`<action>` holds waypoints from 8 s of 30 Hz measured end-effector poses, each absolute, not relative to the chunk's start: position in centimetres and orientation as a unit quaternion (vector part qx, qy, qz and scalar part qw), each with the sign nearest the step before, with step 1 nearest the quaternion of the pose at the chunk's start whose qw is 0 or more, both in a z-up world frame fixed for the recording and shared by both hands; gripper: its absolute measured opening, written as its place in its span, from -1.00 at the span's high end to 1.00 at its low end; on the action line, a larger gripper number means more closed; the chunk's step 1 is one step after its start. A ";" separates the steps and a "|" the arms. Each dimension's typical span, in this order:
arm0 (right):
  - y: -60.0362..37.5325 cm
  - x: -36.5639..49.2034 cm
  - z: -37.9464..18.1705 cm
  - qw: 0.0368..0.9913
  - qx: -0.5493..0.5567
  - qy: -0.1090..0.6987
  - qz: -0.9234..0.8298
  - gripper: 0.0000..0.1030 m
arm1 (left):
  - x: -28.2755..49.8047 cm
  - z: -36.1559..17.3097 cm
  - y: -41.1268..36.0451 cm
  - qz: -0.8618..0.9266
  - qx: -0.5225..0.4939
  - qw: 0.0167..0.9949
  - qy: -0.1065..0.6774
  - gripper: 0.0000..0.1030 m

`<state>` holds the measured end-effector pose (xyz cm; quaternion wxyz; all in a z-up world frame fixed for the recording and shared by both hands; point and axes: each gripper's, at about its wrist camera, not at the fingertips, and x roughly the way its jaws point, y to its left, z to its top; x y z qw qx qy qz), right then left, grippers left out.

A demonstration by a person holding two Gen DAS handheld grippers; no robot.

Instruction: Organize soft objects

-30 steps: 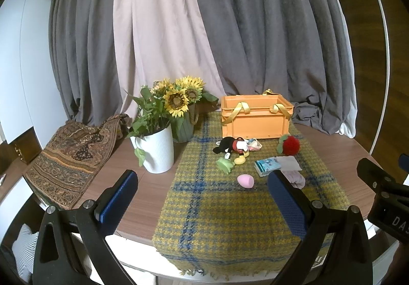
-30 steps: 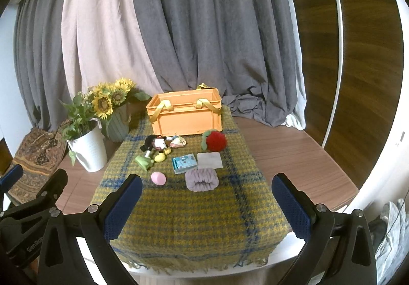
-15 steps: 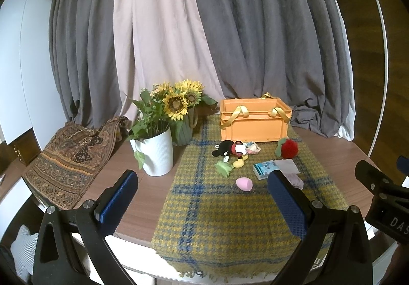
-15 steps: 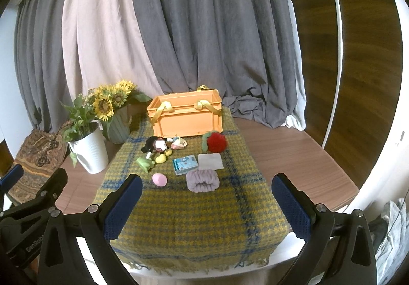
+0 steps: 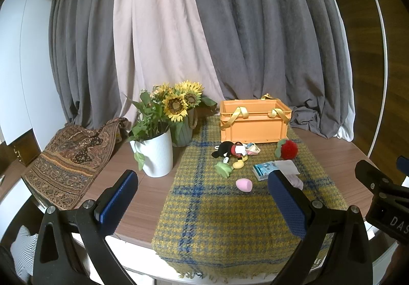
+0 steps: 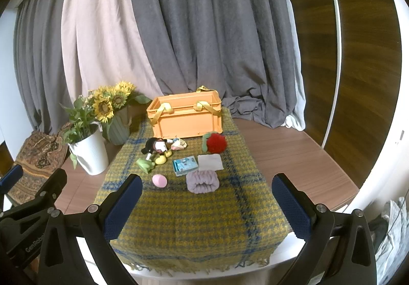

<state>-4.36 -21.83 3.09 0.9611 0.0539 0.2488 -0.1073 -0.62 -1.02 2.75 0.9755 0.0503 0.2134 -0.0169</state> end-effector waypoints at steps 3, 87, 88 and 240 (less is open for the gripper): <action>-21.9 -4.4 3.0 0.961 0.055 0.248 -0.107 -0.99 | -0.7 2.5 -0.9 -0.016 0.050 0.976 0.214 -1.00; -26.5 19.5 -16.3 0.878 0.089 0.464 -0.074 -0.45 | 24.3 -16.5 -8.2 -0.159 0.069 0.886 0.431 -0.25; -26.6 19.7 -16.5 0.878 0.091 0.464 -0.071 -0.44 | 24.5 -16.8 -8.3 -0.159 0.065 0.884 0.435 -0.23; -29.0 37.5 2.6 0.944 0.052 0.322 -0.054 -0.56 | 38.6 3.5 -10.5 -0.106 0.072 0.953 0.273 -0.94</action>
